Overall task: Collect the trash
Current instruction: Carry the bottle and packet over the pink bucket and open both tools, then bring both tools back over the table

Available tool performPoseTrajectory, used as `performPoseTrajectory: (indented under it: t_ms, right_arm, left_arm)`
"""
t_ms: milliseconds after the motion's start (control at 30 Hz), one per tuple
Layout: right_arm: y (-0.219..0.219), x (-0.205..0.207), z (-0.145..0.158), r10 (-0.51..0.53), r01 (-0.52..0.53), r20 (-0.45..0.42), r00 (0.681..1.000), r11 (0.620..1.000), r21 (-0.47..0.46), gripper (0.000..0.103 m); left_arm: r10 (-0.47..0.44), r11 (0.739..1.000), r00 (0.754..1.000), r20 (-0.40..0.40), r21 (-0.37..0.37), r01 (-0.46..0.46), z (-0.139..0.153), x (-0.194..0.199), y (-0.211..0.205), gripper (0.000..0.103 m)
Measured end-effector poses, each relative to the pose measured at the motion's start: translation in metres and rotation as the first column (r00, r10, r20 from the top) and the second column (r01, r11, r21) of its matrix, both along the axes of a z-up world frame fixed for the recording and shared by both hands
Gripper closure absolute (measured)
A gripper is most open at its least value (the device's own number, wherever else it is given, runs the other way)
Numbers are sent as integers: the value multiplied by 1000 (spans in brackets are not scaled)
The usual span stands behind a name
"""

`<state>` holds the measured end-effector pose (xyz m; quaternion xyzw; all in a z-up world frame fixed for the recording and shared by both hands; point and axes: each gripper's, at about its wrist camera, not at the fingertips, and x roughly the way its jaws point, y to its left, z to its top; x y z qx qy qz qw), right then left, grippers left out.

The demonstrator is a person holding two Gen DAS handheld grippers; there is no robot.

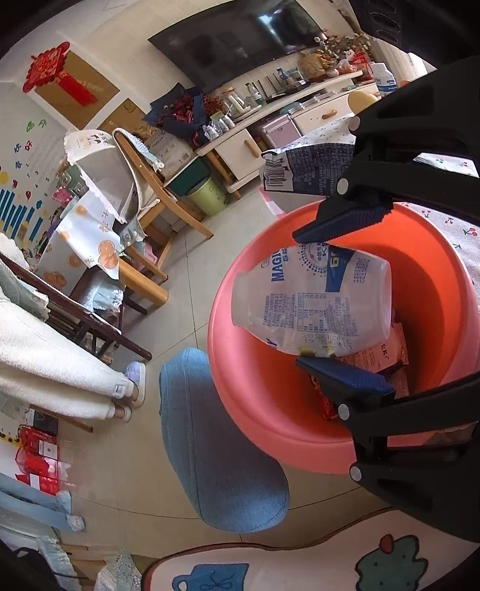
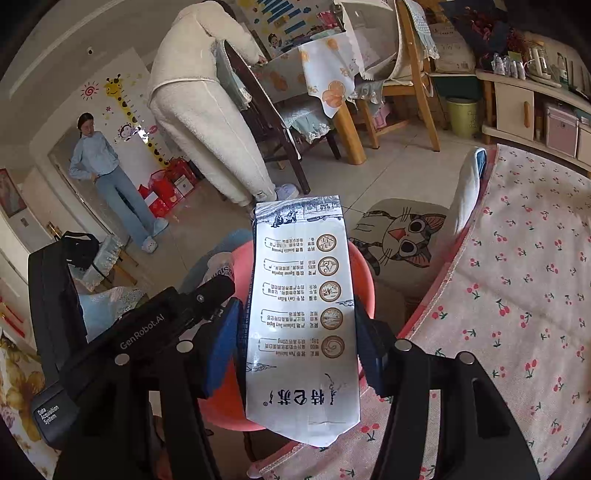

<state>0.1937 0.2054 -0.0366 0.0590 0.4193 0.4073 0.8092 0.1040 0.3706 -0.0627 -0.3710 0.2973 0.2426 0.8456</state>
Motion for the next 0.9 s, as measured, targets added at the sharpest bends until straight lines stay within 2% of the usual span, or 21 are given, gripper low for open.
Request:
performPoseTrajectory:
  t_ms: [133,167,200,233,267,367,433,533,767,900]
  right_arm:
    - [13,0,-8,17,-17,-9,1000,999,-31,43]
    - [14,-1,-10,19,-19,-8,1000,999,-43,43]
    - [15,-1,-11,12,-12,-4,1000,998,-55,37]
    - [14,-1,-12,-3,3,1,1000,998,-62,29]
    - [11,0,-12,-16,16,2,1000,998,-62,26]
    - [-1,-1,-8,-53,54,16,998,997,-50,24]
    - [-14,-4,-4,-81,83,40,996,995,-57,19]
    - [-32,-8,2,-116,122,83,990,990,-72,17]
    - [-69,-22,8,-155,173,155,976,979,-111,16]
    - [-87,-27,11,-174,194,165,971,974,-114,16]
  left_arm:
    - [37,999,999,-38,-23,-38,-9,-1,10,40]
    - [40,999,998,-47,-28,-41,-11,-1,12,37]
    - [44,998,997,-56,-30,-46,-12,-1,13,28]
    - [57,998,996,-67,-25,-59,-13,-3,13,24]
    - [62,998,996,-70,-13,-64,-12,-3,12,22]
    - [68,997,995,-71,31,-65,-8,-3,7,16]
    - [56,998,996,-73,42,-53,-6,-2,3,15]
    - [45,998,996,-74,52,-42,-5,-1,-2,15]
    - [-25,989,998,-59,143,33,7,10,-28,11]
    - [-68,980,996,-56,185,77,13,18,-42,9]
